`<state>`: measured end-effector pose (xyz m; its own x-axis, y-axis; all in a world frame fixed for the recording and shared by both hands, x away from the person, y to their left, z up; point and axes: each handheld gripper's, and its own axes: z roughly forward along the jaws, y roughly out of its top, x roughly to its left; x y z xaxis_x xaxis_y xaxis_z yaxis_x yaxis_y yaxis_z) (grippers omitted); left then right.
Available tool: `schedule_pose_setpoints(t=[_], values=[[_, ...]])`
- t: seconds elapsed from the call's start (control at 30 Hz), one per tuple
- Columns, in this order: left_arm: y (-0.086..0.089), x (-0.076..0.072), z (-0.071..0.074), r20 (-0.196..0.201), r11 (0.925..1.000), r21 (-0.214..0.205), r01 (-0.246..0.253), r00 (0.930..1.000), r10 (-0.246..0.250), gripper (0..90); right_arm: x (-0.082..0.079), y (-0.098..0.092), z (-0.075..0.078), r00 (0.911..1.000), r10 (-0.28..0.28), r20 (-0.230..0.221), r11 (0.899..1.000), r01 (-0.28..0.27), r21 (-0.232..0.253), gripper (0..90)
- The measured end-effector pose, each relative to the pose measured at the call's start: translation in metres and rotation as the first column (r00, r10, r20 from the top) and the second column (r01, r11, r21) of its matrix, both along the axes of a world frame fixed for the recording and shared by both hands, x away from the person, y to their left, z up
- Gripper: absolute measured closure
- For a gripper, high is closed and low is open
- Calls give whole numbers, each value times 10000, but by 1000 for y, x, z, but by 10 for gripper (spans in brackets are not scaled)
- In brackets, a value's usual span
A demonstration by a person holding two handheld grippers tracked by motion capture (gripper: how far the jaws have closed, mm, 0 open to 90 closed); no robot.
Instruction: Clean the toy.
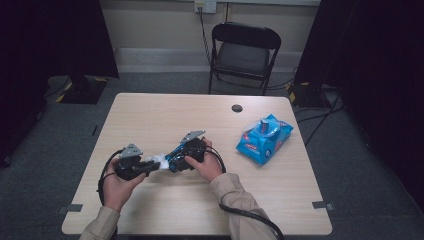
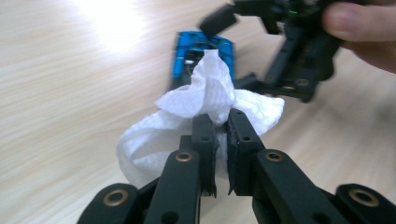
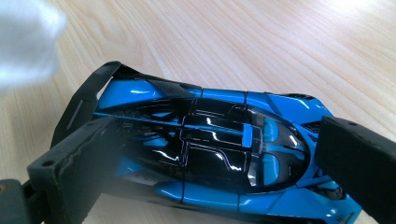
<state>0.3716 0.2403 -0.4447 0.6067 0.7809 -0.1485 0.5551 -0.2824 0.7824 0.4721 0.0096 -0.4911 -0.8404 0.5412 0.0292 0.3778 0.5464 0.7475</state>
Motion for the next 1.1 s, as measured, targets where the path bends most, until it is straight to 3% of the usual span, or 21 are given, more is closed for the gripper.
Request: schedule_pose_setpoints(t=[0.2, 0.27, 0.57, 0.7, 0.83, 0.9, 1.1], values=[[14, 9, -15, -104, 9975, 299, -640, 9979, 643, 833, 0, 0, 0, 10000, 17, 11, 10000, -17, -10, 0], [14, 12, -21, -125, 9962, 613, -616, 9980, 625, 833, 0, 0, 0, 10000, 13, -17, 10000, -13, -15, 0], [8, 23, -44, -443, 9919, 886, -910, 9945, 952, 824, 0, 0, 0, 10000, 30, 20, 10000, -30, -20, 0], [2, 26, -54, -418, 9921, 914, -862, 9950, 903, 815, 0, 0, 0, 10000, 25, 22, 10000, -25, -13, 0], [-2, 27, -54, -360, 9936, 874, -717, 9965, 751, 814, 0, 0, 0, 10000, 17, 17, 10000, -17, -14, 0], [-4, 27, -53, -259, 9915, 1185, -535, 9980, 569, 814, 0, 0, 0, 10000, 21, 21, 10000, -21, -21, 0], [-9, 26, -52, -286, 9908, 1328, -259, 9991, 299, 818, 0, 0, 0, 10000, 22, 20, 10000, -22, -14, 0]])
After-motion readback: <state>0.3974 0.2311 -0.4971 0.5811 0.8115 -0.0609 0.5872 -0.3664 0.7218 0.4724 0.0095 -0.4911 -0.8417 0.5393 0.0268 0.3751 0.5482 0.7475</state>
